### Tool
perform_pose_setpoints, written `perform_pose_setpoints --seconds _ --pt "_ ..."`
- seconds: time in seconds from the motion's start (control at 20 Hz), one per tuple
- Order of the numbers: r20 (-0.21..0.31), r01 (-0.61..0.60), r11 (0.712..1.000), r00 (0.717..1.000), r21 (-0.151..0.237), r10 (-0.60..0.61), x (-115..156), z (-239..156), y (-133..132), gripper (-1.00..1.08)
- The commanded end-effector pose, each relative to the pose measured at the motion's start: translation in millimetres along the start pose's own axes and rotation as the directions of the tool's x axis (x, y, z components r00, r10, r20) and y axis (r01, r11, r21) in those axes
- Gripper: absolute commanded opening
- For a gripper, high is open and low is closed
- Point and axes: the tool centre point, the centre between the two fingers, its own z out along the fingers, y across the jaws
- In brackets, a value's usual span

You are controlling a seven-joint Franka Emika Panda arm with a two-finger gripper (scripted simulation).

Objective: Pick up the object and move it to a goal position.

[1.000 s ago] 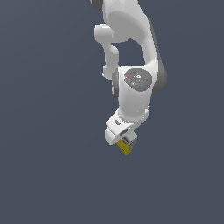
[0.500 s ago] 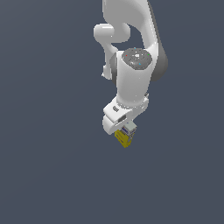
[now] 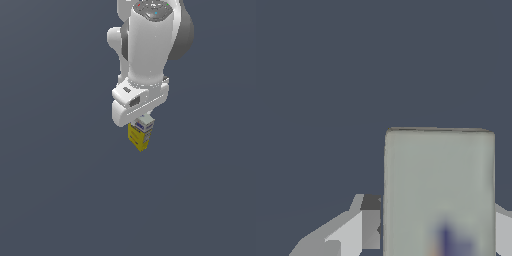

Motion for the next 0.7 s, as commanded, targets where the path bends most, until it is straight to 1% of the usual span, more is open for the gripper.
perform_pose_setpoints --seconds 0.0,0.35,0.65 --pt "0.0 0.0 1.0 1.0 0.0 0.0 -10 -18 -4 -1.0" --pt "0.0 0.0 1.0 1.0 0.0 0.0 -28 -52 -11 -1.0" --pt "0.0 0.0 1.0 1.0 0.0 0.0 -33 -63 -12 -1.0"
